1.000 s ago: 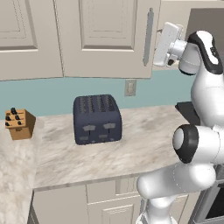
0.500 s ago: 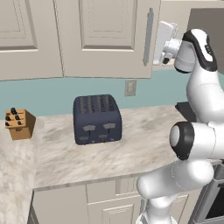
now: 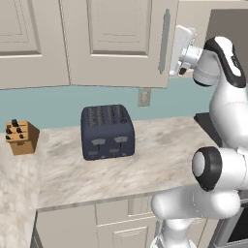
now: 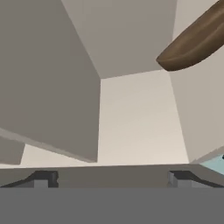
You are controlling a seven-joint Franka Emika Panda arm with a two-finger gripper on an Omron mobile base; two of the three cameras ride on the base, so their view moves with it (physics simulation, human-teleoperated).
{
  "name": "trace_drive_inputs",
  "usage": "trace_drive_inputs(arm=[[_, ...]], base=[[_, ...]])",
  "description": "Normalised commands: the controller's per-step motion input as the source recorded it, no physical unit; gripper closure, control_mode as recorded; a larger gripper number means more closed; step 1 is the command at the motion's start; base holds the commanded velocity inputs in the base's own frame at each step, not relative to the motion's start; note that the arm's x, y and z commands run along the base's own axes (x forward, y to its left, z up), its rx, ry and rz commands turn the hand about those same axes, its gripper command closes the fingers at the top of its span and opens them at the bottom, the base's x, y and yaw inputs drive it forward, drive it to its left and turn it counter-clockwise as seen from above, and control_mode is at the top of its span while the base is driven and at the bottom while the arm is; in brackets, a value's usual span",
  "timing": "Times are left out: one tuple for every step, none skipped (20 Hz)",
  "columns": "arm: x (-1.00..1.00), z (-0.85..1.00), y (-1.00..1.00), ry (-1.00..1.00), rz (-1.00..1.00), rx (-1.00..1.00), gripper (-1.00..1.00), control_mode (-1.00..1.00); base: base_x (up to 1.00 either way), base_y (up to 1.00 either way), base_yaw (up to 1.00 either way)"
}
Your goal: Open the cabinet and move the ladle to the pot. Then close the cabinet.
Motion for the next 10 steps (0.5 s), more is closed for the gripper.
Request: trace_drive_inputs(arm=[[-0.59, 0.00, 1.00, 0.00, 0.03, 0.00, -1.00, -1.00], [-0.57, 0.00, 1.00, 0.00, 0.03, 0.00, -1.00, -1.00], [-0.64, 0.00, 1.00, 0.00, 0.03, 0.00, -1.00, -1.00], [-0.74, 0.00, 1.00, 0.00, 0.03, 0.00, -1.00, -1.00], [-0.84, 0.00, 0.96, -0.01, 0.04, 0.00, -1.00, -1.00], [-0.92, 0.00, 0.93, -0.02, 0.04, 0.00, -1.00, -1.00], [-0.96, 0.00, 1.00, -0.03, 0.04, 0.00, -1.00, -1.00], [-0.97, 0.00, 1.00, -0.07, 0.03, 0.00, -1.00, -1.00], [-0.97, 0.00, 1.00, -0.07, 0.01, 0.00, -1.00, -1.00], [-0.99, 0.00, 1.00, -0.06, 0.01, 0.00, -1.00, -1.00]], base=[[0.00, 0.00, 0.00], [0.00, 0.00, 0.00], [0.00, 0.00, 0.00], [0.00, 0.00, 0.00], [0.00, 0.00, 0.00], [0.00, 0.00, 0.00], [0.00, 0.00, 0.00], [0.00, 0.00, 0.00], [0.00, 0.00, 0.00], [0.00, 0.00, 0.00]])
